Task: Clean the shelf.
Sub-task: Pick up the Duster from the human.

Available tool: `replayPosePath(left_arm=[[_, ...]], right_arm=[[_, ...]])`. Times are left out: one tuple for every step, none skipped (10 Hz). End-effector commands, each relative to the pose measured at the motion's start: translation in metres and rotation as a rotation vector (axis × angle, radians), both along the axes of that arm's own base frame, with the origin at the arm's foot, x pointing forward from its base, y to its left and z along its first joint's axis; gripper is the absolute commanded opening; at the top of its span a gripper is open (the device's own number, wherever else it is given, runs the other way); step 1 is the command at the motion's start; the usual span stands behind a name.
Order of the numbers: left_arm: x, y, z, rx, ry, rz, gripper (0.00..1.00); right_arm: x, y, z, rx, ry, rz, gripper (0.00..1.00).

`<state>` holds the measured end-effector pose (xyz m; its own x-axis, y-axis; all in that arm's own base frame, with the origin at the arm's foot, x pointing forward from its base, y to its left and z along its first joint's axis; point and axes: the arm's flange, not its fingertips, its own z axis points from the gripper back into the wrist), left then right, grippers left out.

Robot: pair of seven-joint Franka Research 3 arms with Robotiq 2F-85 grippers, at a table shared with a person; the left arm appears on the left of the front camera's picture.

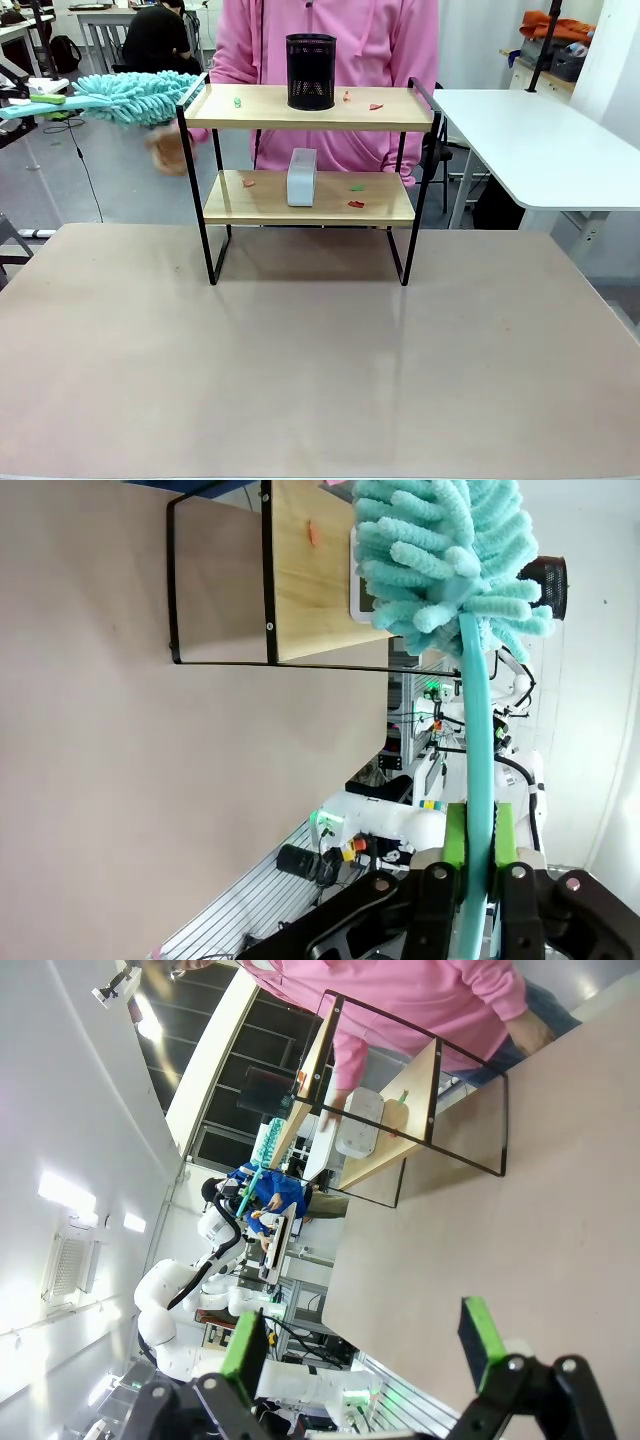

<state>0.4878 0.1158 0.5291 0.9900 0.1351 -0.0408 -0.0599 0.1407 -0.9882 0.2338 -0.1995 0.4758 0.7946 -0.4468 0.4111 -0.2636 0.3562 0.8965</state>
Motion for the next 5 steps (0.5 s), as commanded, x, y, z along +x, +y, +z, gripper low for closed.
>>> replayPosePath(left_arm=[[-0.029,0.020,0.018,-0.058,-0.100,0.000,0.00],[-0.056,0.043,0.036,-0.099,-0.184,-0.002,0.00],[-0.089,0.070,0.052,-0.127,-0.279,0.015,0.00],[-0.125,0.094,0.062,-0.146,-0.330,-0.041,0.00],[-0.157,0.114,0.063,-0.163,-0.335,-0.168,0.00]], right_arm=[[0.003,-0.002,0.003,-0.004,-0.032,0.000,1.00],[0.003,-0.002,0.003,-0.004,-0.032,0.000,1.00],[0.003,-0.002,0.003,-0.004,-0.032,0.000,1.00],[0.003,-0.002,0.003,-0.004,-0.032,0.000,1.00],[0.003,-0.002,0.003,-0.004,-0.032,0.000,1.00]])
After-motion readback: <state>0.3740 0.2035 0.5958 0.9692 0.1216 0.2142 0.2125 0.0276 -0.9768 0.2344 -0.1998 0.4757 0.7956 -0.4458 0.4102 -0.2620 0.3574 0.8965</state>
